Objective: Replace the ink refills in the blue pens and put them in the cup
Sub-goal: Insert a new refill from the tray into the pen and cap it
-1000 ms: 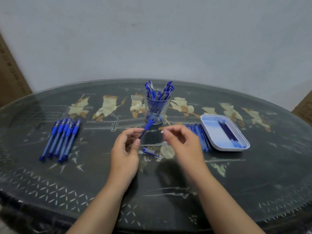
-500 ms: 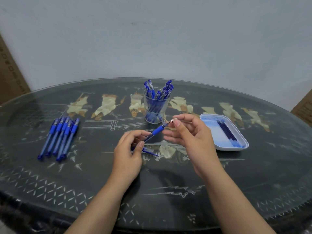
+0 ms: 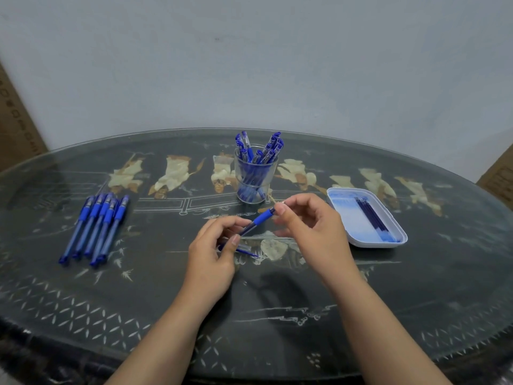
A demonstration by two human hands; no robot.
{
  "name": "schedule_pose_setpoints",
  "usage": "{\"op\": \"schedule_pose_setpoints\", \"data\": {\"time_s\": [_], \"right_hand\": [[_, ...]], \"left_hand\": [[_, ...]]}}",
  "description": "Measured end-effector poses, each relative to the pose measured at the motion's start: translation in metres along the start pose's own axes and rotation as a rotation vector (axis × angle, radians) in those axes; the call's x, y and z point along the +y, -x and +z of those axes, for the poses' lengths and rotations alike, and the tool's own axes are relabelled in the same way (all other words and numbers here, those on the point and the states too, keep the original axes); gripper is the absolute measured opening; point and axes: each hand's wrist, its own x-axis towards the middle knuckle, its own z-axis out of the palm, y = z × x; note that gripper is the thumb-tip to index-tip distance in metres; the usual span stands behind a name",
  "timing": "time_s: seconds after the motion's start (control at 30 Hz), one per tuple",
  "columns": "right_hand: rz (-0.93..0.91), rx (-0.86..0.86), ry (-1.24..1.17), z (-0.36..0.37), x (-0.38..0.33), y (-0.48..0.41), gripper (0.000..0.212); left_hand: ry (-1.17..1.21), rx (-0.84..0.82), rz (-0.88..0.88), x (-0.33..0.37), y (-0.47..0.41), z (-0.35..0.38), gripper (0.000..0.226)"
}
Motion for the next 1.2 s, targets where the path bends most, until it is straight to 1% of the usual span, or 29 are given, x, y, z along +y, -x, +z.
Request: {"op": "schedule_pose_setpoints", "data": {"time_s": [0.1, 0.13, 0.2, 0.27, 0.3, 0.37, 0.4, 0.43, 0.5, 0.57, 0.63, 0.7, 0.73, 0.8, 0.87, 0.93, 1.0, 1.03, 1.07, 1.13, 1.2], "right_hand": [[-0.020, -0.046, -0.068, -0.0015, 0.0000, 0.0006, 0.024], [-0.025, -0.063, -0.088, -0.0016, -0.0002, 0.0006, 0.025], [-0.052, -0.062, -0.044, -0.0013, -0.0006, 0.0011, 0.019], [-0.061, -0.017, 0.006, 0.0006, 0.0011, 0.0018, 0.004], [-0.050, 0.011, 0.017, 0.0022, 0.0012, 0.0023, 0.007], [-0.027, 0.051, 0.046, 0.0041, 0.0004, 0.0027, 0.031], [-0.020, 0.050, 0.046, 0.0036, 0.0019, 0.0025, 0.037], [-0.016, 0.041, 0.018, 0.0033, 0.0023, 0.0019, 0.037], [-0.012, 0.003, -0.041, 0.0021, 0.0016, 0.0016, 0.022], [-0.048, -0.014, -0.001, 0.0013, 0.0017, 0.0018, 0.017], [-0.062, 0.027, 0.051, 0.0026, 0.0005, 0.0018, 0.005], [-0.051, 0.058, 0.081, 0.0039, 0.0003, 0.0023, 0.020], [-0.053, 0.052, 0.060, 0.0030, 0.0025, 0.0018, 0.021], [-0.052, 0.013, -0.002, 0.0023, 0.0025, 0.0018, 0.012], [-0.074, -0.012, 0.023, 0.0009, 0.0033, 0.0016, 0.015], [-0.087, 0.020, 0.062, 0.0025, 0.0025, 0.0020, 0.007], [-0.049, 0.062, 0.060, 0.0041, 0.0017, 0.0029, 0.031], [-0.033, 0.059, 0.045, 0.0035, 0.0030, 0.0028, 0.037], [-0.023, 0.048, 0.010, 0.0029, 0.0041, 0.0024, 0.033], [-0.031, 0.004, -0.039, 0.0011, 0.0032, 0.0018, 0.013], [-0.059, -0.002, -0.022, -0.0003, 0.0033, 0.0010, 0.017]], "left_hand": [[-0.001, -0.002, 0.006, -0.0010, -0.0006, 0.0003, 0.052], [-0.005, 0.001, 0.008, -0.0014, -0.0007, 0.0003, 0.052], [-0.010, 0.006, 0.006, -0.0025, -0.0010, 0.0003, 0.052], [-0.008, 0.002, 0.002, -0.0022, -0.0009, 0.0006, 0.053], [-0.009, -0.003, 0.003, -0.0016, -0.0008, 0.0009, 0.052], [-0.012, -0.010, 0.007, -0.0013, -0.0005, 0.0011, 0.052], [-0.010, -0.009, 0.006, -0.0017, -0.0006, 0.0012, 0.052], [-0.005, -0.007, 0.001, -0.0024, -0.0007, 0.0009, 0.052], [0.007, -0.004, -0.007, -0.0035, -0.0009, 0.0006, 0.053], [0.004, -0.005, -0.006, -0.0035, -0.0010, 0.0006, 0.052], [-0.007, -0.008, -0.001, -0.0028, -0.0010, 0.0006, 0.050], [-0.008, -0.009, -0.001, -0.0023, -0.0009, 0.0004, 0.049], [-0.008, -0.009, -0.003, -0.0024, -0.0010, 0.0004, 0.049], [-0.006, -0.006, -0.008, -0.0029, -0.0011, 0.0004, 0.050], [-0.008, -0.005, -0.007, -0.0027, -0.0011, 0.0006, 0.049], [-0.013, -0.010, 0.002, -0.0018, -0.0011, 0.0006, 0.048], [-0.012, -0.019, 0.007, -0.0015, -0.0009, 0.0006, 0.047], [-0.008, -0.020, 0.004, -0.0019, -0.0007, 0.0003, 0.049], [-0.001, -0.016, -0.001, -0.0027, -0.0008, 0.0001, 0.051], [0.011, -0.014, -0.014, -0.0045, -0.0011, 0.0000, 0.053], [0.005, -0.016, -0.017, -0.0053, -0.0014, 0.0005, 0.055]]}}
